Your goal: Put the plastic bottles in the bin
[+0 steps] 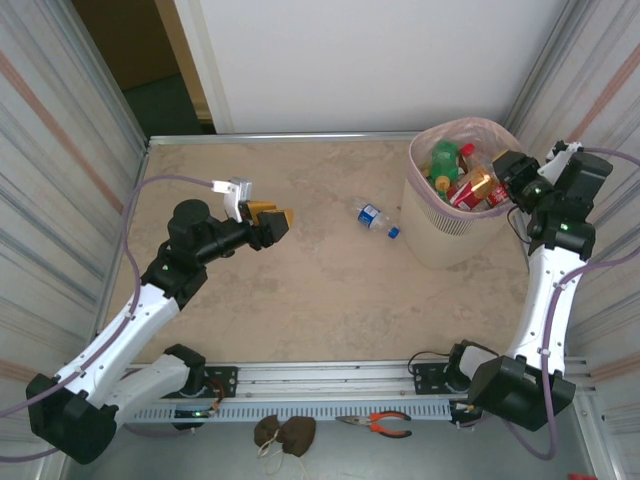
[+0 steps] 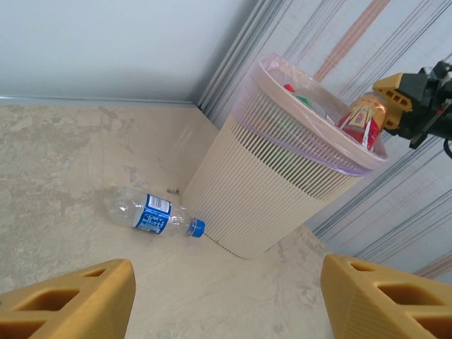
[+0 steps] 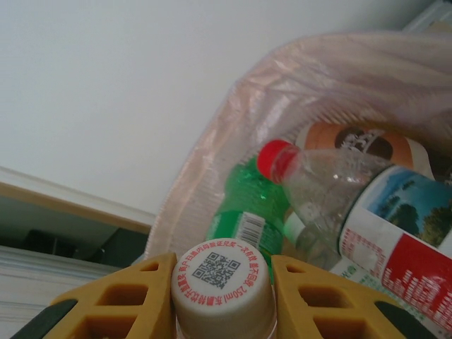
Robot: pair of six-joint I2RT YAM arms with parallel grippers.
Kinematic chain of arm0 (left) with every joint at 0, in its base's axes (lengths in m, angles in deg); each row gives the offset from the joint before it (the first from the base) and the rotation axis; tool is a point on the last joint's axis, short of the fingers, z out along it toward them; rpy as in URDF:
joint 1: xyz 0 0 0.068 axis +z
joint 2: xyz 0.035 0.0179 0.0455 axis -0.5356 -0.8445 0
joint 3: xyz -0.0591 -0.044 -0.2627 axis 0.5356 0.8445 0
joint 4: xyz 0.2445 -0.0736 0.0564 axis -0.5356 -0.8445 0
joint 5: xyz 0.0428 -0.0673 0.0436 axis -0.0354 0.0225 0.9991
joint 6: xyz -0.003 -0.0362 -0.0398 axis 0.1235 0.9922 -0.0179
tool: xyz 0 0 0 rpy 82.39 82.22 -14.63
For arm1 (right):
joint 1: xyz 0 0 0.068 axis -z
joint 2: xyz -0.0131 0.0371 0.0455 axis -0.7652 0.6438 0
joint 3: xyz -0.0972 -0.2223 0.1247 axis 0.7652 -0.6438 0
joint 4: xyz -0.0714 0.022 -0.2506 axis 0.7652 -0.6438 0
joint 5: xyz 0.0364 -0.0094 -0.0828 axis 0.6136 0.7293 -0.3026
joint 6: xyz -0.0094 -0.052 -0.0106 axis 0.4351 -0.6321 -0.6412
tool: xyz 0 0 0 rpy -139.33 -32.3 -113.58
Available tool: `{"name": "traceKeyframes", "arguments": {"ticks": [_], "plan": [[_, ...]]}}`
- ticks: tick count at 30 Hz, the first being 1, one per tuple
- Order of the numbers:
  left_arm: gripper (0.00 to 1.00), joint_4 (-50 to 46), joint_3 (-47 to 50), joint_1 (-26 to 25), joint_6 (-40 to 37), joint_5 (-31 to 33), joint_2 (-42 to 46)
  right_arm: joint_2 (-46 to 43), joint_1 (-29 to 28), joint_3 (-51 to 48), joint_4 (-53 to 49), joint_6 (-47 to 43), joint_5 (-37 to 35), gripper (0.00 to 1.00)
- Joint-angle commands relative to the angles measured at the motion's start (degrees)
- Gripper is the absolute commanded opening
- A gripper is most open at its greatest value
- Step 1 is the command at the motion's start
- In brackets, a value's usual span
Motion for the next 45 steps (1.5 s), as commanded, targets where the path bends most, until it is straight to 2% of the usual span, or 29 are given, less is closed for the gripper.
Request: {"name": "traceKeyframes", "arguments": {"ticks": [1,8,13,17,27,35,41,45], "plan": [[0.70,1.52,-1.88,0.48,-1.21,-0.89,0.59,-0.45,0.24,-2.46,1.85,0.11,1.45,0.24],[0.70,1.02,-1.60,0.47,-1.12,-0.11,1.25,1.30,-0.60,-5.37,1.47,-0.59,4.01,0.26],[0.70,1.05,-1.67,0.51,-1.00,-0.06,1.31,2.98,-2.12,-5.06,-0.62,-3.09,3.85,0.36],[0.70,0.74,-1.63,0.49,-1.07,-0.09,1.53,3.47,-2.58,-3.94,-3.84,-5.64,1.26,0.47],[0.70,0.79,-1.59,0.48,-1.09,0.09,1.81,1.52,-5.58,2.68,-11.09,-11.15,-8.47,0.62],[0.70,0.69,-1.30,0.49,-0.95,0.61,2.12,0.61,-9.95,9.36,-16.03,-15.43,-16.47,0.63],[0.70,0.69,-1.30,0.50,-0.95,0.61,2.17,1.81,-15.90,14.33,-19.21,-18.34,-21.85,0.56],[0.70,0.43,-1.22,0.48,-0.94,0.67,2.39,3.47,-19.98,16.97,-20.66,-19.87,-24.40,0.46]]}}
